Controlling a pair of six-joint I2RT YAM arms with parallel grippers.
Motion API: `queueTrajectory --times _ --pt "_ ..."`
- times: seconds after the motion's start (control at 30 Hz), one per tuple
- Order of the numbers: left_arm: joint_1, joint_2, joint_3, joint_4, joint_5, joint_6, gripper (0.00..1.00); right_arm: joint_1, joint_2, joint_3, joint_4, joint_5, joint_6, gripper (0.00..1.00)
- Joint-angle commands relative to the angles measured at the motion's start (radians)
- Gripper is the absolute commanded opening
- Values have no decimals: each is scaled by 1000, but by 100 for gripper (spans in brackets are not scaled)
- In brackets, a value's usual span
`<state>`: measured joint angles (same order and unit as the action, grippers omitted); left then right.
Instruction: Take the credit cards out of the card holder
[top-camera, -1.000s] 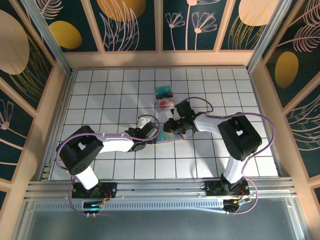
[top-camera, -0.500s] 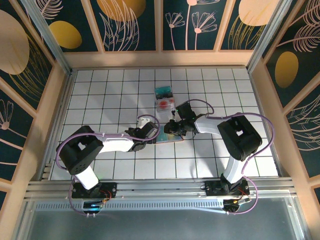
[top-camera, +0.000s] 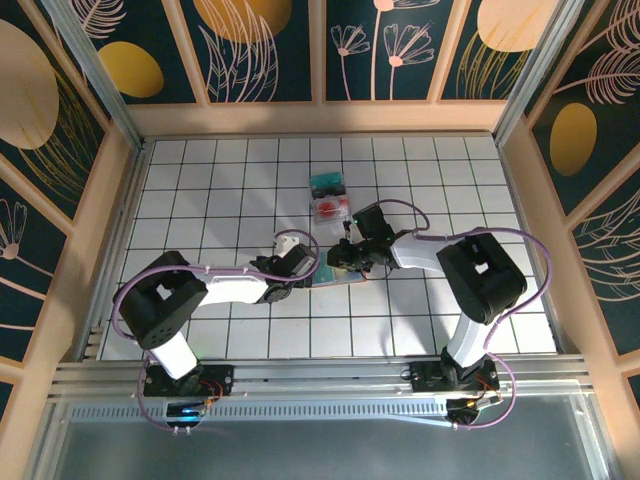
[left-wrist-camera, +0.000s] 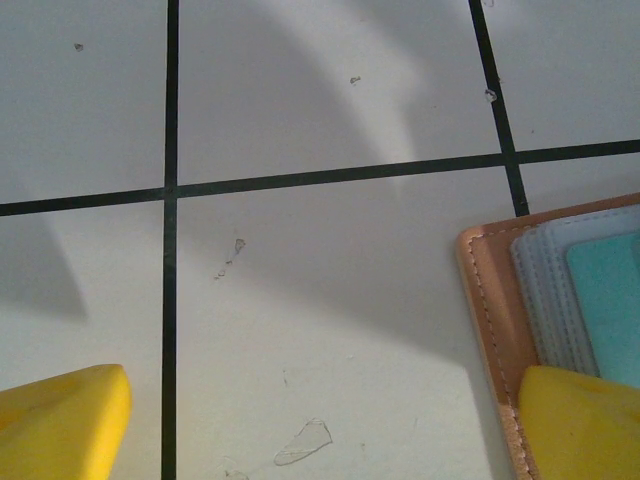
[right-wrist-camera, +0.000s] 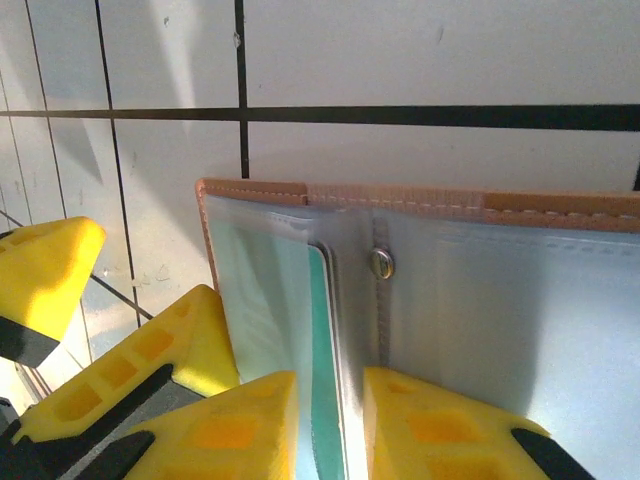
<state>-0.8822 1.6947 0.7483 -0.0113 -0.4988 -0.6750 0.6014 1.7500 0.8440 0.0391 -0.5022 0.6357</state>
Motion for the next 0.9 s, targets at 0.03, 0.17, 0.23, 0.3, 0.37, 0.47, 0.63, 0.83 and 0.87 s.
queueTrajectory --times 0.03,0.17,0.23,0.3,0.37,0.47,0.63,0.83,0.87 --pt "2 45 -15 -59 28 -5 99 -3 -24 -16 37 -44 19 24" --pt "2 45 -14 -58 31 -8 99 -6 -37 -18 30 -45 18 24" --pt "2 45 -12 -59 29 -9 99 -7 -41 -16 23 -45 15 24" --pt "2 45 -9 -61 29 -8 99 -7 -44 -15 17 -45 13 24" --pt "3 46 -6 -64 28 -8 99 -7 -45 -14 12 -45 13 24" --pt "2 49 -5 -65 30 -9 99 -7 -46 -14 -2 -39 9 24" --pt "2 49 -4 -67 30 -10 99 -7 -61 -15 -29 -18 0 24" --pt "2 49 -4 -68 30 -13 99 -6 -68 -18 -36 -10 0 24" --pt "3 48 -4 -69 28 -15 99 -7 -68 -19 -34 -10 1 24"
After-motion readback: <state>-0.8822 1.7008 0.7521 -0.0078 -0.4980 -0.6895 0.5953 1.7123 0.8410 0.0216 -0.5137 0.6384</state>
